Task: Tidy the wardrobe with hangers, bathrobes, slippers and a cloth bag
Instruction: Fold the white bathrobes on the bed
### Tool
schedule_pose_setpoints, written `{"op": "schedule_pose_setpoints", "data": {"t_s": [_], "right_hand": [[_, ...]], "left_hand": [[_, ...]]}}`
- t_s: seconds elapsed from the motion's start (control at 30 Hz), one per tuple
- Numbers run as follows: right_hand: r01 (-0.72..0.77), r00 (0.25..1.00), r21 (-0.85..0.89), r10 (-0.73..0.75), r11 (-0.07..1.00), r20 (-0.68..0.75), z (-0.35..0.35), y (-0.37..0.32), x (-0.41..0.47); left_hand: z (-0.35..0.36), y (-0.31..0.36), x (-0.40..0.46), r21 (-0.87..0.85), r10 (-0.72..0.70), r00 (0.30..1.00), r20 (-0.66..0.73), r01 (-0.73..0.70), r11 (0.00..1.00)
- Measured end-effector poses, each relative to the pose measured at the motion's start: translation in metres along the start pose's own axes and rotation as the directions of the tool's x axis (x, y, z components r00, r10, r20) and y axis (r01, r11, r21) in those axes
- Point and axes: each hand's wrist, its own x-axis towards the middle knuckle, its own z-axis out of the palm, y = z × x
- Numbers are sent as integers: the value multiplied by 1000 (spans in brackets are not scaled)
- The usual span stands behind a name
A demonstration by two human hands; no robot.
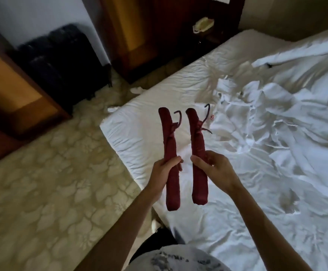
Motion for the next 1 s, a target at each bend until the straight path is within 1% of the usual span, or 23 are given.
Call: {"op": "schedule_pose_setpoints", "data": {"t_s": [0.1,0.2,0.3,0.37,0.5,0.6,0.67,0.77,0.87,1.0], "right_hand": [[88,991,-40,-83,995,109,46,-39,9],[185,961,-84,-162,979,226,102,-72,20],[243,924,-114,-194,963,329,162,-105,30],[267,895,-101,-208,958,394,205,-129,34],[276,839,-44,-218,960,499,295,-183,50],[268,819,-9,-222,964,529,369,-226,66],[267,817,11,-233,964,528,419,-257,78],[274,812,24,-245,961,530,484,-295,98],[295,803,8,-252,955,540,544,-334,125],[321,779,-1,-264,947,568,608,-385,166]], "left_hand": [[-52,12,-15,-100,21,994,-109,-32,994],[-110,21,-31,-200,55,978,-203,-97,975],[-171,23,-45,-275,80,953,-293,-165,947],[-213,24,-53,-299,85,930,-357,-200,933],[-306,30,-62,-284,93,867,-490,-259,923],[-381,41,-65,-257,116,824,-554,-302,918],[-433,53,-65,-253,123,811,-572,-317,914],[-505,68,-60,-246,117,817,-565,-302,921],[-575,89,-49,-247,111,801,-588,-309,918],[-655,119,-21,-240,123,799,-588,-317,917]]}}
